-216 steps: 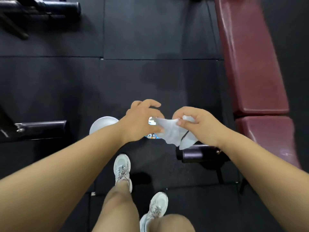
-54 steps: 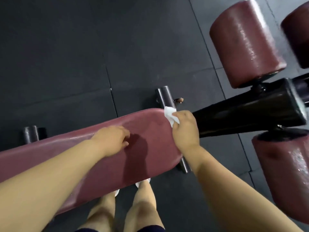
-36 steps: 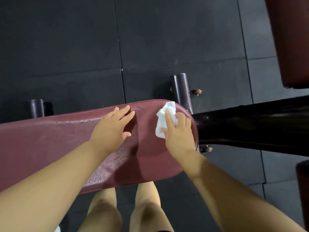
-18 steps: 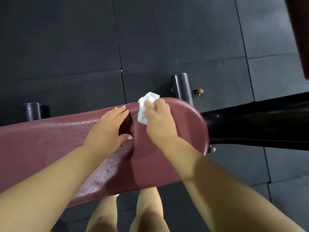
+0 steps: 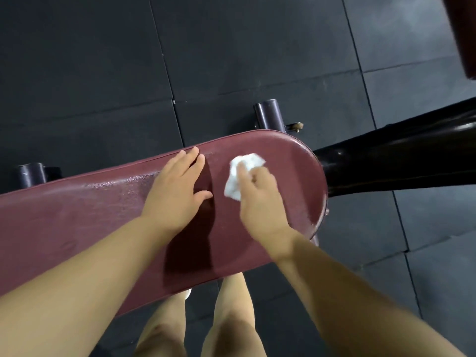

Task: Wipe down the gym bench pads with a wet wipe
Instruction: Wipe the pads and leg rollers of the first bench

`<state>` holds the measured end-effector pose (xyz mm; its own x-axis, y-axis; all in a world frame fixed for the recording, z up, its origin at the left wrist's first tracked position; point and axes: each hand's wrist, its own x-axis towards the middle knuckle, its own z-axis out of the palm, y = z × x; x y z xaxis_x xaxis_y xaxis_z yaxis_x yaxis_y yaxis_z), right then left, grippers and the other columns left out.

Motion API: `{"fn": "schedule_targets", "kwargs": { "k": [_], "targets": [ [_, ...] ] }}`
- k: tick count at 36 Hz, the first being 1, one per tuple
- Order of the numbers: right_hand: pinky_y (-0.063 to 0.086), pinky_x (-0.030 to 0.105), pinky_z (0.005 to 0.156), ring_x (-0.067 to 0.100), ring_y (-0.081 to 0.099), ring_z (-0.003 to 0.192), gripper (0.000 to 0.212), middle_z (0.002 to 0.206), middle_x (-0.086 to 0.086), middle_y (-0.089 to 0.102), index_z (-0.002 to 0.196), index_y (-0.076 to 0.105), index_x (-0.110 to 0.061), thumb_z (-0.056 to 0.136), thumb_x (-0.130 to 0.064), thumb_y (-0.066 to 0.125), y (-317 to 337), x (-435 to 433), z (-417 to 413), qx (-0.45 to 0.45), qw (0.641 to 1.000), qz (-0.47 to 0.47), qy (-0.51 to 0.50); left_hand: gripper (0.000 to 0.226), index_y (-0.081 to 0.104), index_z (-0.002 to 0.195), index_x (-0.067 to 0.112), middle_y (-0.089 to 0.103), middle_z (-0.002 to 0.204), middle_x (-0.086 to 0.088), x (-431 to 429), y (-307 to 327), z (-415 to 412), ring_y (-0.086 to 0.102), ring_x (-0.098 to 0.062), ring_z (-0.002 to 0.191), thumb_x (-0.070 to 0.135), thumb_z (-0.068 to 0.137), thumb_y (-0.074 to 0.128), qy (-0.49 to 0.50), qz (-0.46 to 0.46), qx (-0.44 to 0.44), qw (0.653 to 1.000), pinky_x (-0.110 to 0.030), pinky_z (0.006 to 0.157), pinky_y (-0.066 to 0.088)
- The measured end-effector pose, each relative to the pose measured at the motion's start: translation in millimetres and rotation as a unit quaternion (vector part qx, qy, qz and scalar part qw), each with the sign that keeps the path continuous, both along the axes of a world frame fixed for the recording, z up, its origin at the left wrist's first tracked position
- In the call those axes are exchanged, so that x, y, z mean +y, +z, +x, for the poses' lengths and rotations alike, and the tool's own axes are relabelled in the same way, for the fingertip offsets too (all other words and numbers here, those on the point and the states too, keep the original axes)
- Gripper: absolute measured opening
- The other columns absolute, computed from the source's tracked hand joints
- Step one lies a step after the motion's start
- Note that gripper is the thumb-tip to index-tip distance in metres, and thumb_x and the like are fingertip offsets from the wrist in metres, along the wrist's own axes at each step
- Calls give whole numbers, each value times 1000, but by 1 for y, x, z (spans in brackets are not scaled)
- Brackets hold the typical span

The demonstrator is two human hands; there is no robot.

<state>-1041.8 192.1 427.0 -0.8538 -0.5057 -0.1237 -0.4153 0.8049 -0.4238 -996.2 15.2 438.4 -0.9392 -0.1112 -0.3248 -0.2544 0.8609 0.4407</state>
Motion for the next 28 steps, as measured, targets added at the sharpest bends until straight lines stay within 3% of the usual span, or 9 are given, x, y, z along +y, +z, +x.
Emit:
{"fn": "schedule_targets", "kwargs": {
  "k": [2,4,7,10,12,17,22,25,28],
  "targets": [
    [43,32,60,25,42,77,51,99,5,43,126,57,-8,79,-3,37,0,16,-1,31,991,3,127,75,38,142,7,29,153,-6,-1,0,1,22,-28,142,29,80,73,-6,-3,8,1000,-36,115,17],
    [42,31,67,27,48,84,35,96,4,45,120,58,-12,92,-12,37,5,37,-22,23,993,35,114,74,37,143,8,28,153,-5,0,2,1,20,-26,143,31,82,71,-9,-6,8,1000,-35,116,16],
    [39,29,77,29,47,97,33,106,9,44,119,54,-8,88,-9,44,9,73,-58,35,993,73,-86,73,33,146,10,23,155,-3,2,3,0,16,-25,144,33,85,67,-13,-13,2,1000,-35,117,14],
    [33,19,79,28,47,104,33,116,11,41,121,51,-10,90,-5,42,14,85,-63,-12,946,67,-317,71,33,145,10,22,156,-5,6,5,0,14,-26,144,30,86,66,-10,-16,1,1000,-37,117,14],
    [35,26,84,31,46,107,40,122,15,40,127,48,-10,89,-2,42,12,76,-47,-17,937,80,-339,70,32,145,9,20,156,-6,8,6,-1,13,-27,144,28,87,66,-13,-21,-2,1000,-34,117,10],
    [40,33,67,30,47,86,55,105,13,46,130,50,-7,76,2,42,5,37,27,-17,996,29,-81,67,39,143,12,20,155,-8,17,12,4,9,-29,143,31,85,67,-25,-40,0,999,-37,117,8],
    [41,27,58,22,47,71,52,85,3,46,122,60,-11,79,-16,30,12,65,23,23,988,57,145,76,39,143,11,17,156,-7,30,16,17,12,-30,143,35,79,72,-99,-33,-20,994,-36,116,12],
    [46,38,79,23,45,84,28,93,5,46,108,56,-7,94,-22,39,13,88,-4,24,997,68,-40,79,39,142,8,17,156,-10,33,14,22,13,-33,144,34,77,75,-123,-42,-21,991,-34,114,9],
    [45,40,85,28,49,94,28,108,14,44,119,53,-5,94,-10,42,15,91,-14,25,961,88,-260,78,32,146,13,8,158,-4,33,14,22,4,-28,145,38,82,69,-121,-34,-33,992,-32,115,6]
  ]
}}
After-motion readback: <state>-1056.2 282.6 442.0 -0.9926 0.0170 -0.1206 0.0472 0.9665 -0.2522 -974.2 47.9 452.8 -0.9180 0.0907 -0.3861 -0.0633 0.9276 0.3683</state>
